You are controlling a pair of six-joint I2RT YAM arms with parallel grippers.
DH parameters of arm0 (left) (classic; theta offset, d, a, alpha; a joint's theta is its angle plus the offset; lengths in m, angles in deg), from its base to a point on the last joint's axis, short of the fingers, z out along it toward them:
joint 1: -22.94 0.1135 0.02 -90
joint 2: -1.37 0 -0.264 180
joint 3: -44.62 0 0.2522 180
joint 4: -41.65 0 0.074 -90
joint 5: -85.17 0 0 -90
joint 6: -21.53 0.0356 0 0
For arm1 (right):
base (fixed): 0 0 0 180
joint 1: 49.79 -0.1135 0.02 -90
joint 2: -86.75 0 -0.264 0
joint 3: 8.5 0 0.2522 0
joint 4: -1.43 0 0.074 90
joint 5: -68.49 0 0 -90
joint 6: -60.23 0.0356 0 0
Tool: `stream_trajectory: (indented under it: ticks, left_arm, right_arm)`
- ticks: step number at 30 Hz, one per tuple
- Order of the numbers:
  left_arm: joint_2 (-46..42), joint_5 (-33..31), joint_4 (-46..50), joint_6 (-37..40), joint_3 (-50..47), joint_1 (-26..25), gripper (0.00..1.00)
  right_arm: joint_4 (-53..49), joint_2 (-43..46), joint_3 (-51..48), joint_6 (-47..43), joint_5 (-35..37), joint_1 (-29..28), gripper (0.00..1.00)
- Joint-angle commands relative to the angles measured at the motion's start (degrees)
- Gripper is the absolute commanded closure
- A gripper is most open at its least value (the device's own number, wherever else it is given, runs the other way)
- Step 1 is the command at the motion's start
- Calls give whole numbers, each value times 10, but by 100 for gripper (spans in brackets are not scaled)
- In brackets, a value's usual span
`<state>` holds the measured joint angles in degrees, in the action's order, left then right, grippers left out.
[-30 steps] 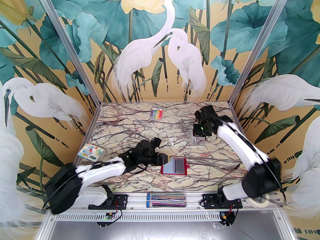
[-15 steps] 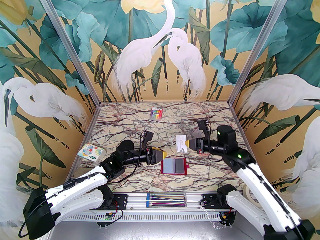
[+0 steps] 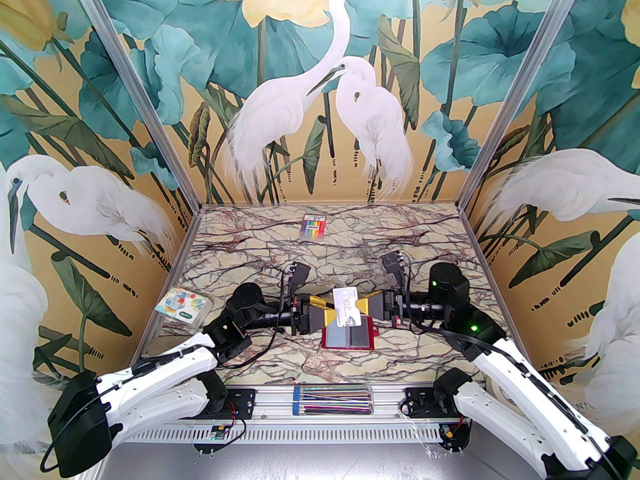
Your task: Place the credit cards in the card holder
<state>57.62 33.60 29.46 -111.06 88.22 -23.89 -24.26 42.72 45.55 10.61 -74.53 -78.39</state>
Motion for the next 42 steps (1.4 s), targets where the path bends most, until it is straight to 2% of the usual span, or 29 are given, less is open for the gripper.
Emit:
stream_trajectory:
  ticks: [1,7,14,17,20,26,42]
  left_arm:
    - [8,24,-35,-10,1,3,57]
    - [18,33,-50,-23,-1,3,72]
    - [5,5,-37,-47,-2,3,100]
    - [12,6,-53,-78,-4,3,100]
    - [19,20,-86,-109,-12,3,100]
    - [15,34,-59,-110,-8,3,100]
    - [25,69,-34,-101,0,3,100]
  right_arm:
    - [42,0,-14,28,-3,-8,100]
    - [51,-6,-17,33,5,-17,100]
    - [55,-1,-20,22,5,-24,100]
    - [53,9,-24,0,6,-32,84]
    - [53,19,-25,-13,2,-37,81]
    - [42,22,-27,-26,-4,-38,81]
    - [21,22,-22,-34,-17,-40,90]
